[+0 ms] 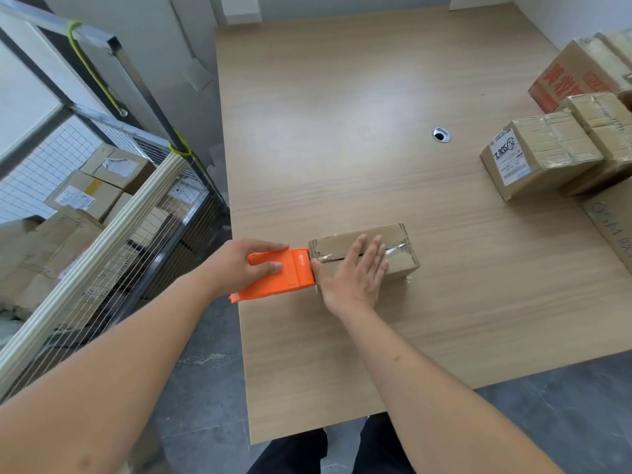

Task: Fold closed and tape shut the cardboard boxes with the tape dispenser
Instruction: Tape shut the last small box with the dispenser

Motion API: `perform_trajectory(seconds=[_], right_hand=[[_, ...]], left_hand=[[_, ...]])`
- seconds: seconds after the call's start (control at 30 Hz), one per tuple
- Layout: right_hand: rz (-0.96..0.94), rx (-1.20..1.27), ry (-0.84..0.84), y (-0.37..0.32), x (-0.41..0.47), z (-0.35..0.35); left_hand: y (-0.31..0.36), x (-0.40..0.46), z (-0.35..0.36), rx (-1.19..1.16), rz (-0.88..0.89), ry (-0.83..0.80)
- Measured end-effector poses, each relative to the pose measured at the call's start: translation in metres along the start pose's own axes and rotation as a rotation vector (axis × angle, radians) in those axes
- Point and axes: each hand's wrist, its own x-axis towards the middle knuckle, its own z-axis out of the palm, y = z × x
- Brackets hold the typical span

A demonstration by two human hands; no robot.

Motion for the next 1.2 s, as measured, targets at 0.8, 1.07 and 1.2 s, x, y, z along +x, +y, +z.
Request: perform_trajectory(seconds=[0.8,1.07,1.2], right_hand=[[-0.059,-0.185,0.0,0.016,0.015,0.003],[-0.076,-0.178,0.023,0.018,0.016,0.008],[-0.098,-0.178,0.012,0.02,0.019,0.008]], left_hand=[[0.061,0.019,0.041,0.314,-0.186,0.23],[0.076,0.028,0.037,0.318,-0.31,0.205],[0.08,0.029,0.036,0.31,-0.348,0.188]])
